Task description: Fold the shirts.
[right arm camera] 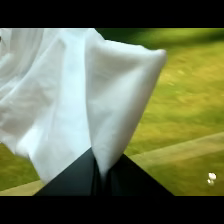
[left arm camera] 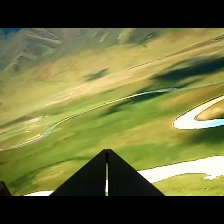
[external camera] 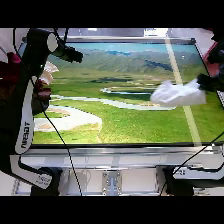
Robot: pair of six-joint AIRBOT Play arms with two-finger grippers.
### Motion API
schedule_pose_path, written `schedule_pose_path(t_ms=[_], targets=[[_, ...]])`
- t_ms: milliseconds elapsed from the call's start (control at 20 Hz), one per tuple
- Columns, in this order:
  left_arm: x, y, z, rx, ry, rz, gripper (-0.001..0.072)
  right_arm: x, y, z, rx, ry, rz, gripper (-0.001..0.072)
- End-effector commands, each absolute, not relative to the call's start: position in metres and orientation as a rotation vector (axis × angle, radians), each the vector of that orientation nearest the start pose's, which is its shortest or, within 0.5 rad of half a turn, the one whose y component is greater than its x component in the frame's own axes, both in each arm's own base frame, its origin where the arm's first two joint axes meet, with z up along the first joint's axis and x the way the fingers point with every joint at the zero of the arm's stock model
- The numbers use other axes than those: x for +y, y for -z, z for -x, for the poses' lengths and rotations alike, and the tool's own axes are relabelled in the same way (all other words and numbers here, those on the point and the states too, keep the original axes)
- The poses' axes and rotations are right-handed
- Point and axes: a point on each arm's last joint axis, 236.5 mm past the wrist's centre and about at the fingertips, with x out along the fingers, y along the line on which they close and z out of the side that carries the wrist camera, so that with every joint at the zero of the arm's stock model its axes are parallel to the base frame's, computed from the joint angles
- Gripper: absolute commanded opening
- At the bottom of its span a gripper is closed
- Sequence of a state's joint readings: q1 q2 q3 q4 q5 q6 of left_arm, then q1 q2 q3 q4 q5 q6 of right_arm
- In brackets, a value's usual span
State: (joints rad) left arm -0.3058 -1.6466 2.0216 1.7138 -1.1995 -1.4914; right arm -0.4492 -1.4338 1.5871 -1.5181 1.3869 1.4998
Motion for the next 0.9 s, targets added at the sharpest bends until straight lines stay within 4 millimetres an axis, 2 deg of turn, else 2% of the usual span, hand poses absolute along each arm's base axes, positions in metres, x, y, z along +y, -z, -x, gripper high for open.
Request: schedule_pose_path(t_ms=[0,100,200,300,400,450,500,550,600,700,750,800,850], targets=[[-0.141,-0.176,-0.533,0.795,0.232,-0.28,0.0013,-0.257,-0.076,-0.285,1.368,0.623,-0.283,0.0028],[-0.145,-0.175,-0.531,0.799,0.246,-0.267,0.0013,-0.27,-0.048,-0.235,1.477,0.713,-0.319,0.0027],[-0.149,-0.175,-0.53,0.801,0.258,-0.25,0.0013,-0.269,-0.013,-0.193,1.589,0.761,-0.368,0.0028],[-0.152,-0.175,-0.529,0.804,0.265,-0.231,0.0013,-0.258,0.021,-0.165,1.687,0.752,-0.392,0.0028],[-0.153,-0.175,-0.529,0.806,0.261,-0.22,0.0013,-0.248,0.044,-0.145,1.766,0.738,-0.372,0.003],[-0.153,-0.174,-0.529,0.807,0.261,-0.219,0.0014,-0.243,0.05,-0.139,1.787,0.73,-0.373,0.0057],[-0.153,-0.174,-0.529,0.807,0.262,-0.218,0.0013,-0.242,0.051,-0.136,1.802,0.731,-0.372,0.0205],[-0.153,-0.174,-0.529,0.807,0.264,-0.216,0.0014,-0.242,0.047,-0.136,1.803,0.734,-0.375,0.044],[-0.154,-0.174,-0.529,0.808,0.266,-0.214,0.0013,-0.244,0.038,-0.137,1.789,0.745,-0.375,0.0515],[-0.155,-0.174,-0.528,0.808,0.27,-0.21,0.0015,-0.256,0.005,-0.153,1.675,0.779,-0.352,0.0515],[-0.156,-0.174,-0.528,0.809,0.273,-0.206,0.0025,-0.261,-0.017,-0.171,1.566,0.779,-0.347,0.0515],[-0.157,-0.174,-0.528,0.809,0.274,-0.203,0.0026,-0.262,-0.043,-0.198,1.41,0.748,-0.349,0.0514],[-0.158,-0.174,-0.528,0.809,0.276,-0.194,0.0026,-0.256,-0.074,-0.238,1.2,0.686,-0.391,0.0514]])
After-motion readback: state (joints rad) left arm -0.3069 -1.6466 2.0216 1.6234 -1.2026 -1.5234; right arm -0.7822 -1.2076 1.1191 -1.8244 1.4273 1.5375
